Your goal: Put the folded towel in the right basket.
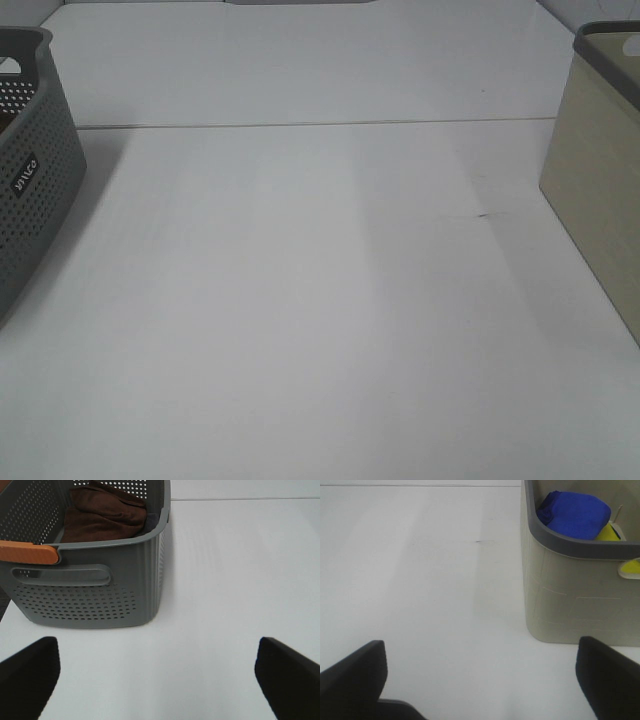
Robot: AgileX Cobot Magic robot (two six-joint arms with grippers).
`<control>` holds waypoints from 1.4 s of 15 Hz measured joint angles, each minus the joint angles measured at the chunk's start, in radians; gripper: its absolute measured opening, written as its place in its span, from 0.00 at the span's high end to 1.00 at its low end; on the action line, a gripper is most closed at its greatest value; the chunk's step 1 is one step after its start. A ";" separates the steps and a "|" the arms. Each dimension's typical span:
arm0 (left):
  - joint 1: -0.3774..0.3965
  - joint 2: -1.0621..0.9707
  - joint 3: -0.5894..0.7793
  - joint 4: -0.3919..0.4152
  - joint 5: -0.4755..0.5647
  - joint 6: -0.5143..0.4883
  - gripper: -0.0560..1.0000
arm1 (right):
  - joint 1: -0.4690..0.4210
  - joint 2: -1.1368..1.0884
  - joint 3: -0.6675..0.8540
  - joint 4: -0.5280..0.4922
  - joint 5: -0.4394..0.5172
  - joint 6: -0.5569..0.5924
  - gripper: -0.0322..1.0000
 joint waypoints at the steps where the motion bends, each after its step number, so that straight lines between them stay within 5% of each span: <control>1: 0.000 0.000 0.000 0.000 0.000 0.000 0.01 | -0.007 0.000 0.000 0.002 0.000 0.000 0.03; 4: 0.000 0.000 0.000 0.000 0.000 0.000 0.01 | -0.096 0.000 0.000 0.006 0.000 0.000 0.03; 21: 0.000 0.000 0.000 0.000 0.000 0.000 0.01 | -0.102 0.000 0.000 -0.048 0.000 0.000 0.03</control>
